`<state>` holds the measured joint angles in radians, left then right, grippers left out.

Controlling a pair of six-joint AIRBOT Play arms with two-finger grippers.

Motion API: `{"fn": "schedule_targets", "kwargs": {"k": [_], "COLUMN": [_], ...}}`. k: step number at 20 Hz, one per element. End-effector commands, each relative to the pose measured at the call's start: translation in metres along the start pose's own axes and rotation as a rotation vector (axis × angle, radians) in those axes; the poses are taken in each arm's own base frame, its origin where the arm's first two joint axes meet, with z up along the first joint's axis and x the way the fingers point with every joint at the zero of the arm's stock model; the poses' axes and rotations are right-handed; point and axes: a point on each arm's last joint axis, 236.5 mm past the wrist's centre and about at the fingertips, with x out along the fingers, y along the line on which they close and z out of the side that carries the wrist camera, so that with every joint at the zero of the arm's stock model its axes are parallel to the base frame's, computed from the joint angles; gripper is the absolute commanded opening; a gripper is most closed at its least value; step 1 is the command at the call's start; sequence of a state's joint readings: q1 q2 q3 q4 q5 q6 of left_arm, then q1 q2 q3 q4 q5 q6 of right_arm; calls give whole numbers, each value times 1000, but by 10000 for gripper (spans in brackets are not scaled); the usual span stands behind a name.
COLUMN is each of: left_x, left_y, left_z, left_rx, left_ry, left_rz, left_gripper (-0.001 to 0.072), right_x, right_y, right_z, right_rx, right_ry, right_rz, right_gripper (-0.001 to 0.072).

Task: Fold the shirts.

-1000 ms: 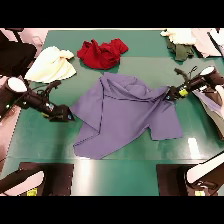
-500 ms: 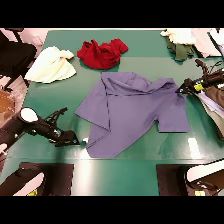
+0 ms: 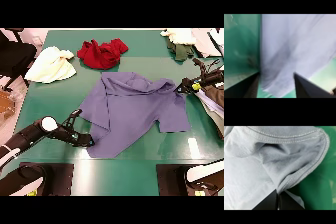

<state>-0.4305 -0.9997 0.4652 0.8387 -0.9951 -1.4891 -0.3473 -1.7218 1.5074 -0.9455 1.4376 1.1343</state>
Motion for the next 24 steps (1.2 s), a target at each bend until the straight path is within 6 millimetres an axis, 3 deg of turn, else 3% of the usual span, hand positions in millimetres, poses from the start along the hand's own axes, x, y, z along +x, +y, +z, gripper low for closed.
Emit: {"fn": "schedule_targets", "kwargs": {"k": [1,3,4,6,10,12,13,15,18,21,24], "left_x": [12,10,5,-17,-95,-111,-117,-130,-136,-138,-115], "left_y": [1,0,-1,1,37,48,40,0,-33,-79,-118], "left_z": [8,26,42,82,164,191,204,230,240,218,197], "left_rx": [9,20,34,43,28,18,4,49,81,125,209], "left_ry": [-28,-100,-156,-288,-521,-542,-553,-599,-589,-481,-416], "left_rz": [19,22,28,63,201,216,187,74,-10,-139,-170], "left_gripper": [487,95,22,22,21,22,22,22,23,23,22], "right_x": [0,0,-1,-9,-39,-38,-35,-20,2,17,24], "right_y": [2,3,4,2,-9,-6,-8,-15,-25,-30,-31], "right_z": [-3,-5,-6,-5,-10,-22,-33,-55,-79,-94,-104], "right_rx": [0,0,0,12,50,68,79,110,153,179,188], "right_ry": [13,20,26,10,-32,-40,-28,-21,-16,-1,22], "right_rz": [6,9,12,-8,-68,-77,-89,-113,-121,-123,-115], "right_gripper": [20,20,20,20,20,19,19,20,19,19,19]}}
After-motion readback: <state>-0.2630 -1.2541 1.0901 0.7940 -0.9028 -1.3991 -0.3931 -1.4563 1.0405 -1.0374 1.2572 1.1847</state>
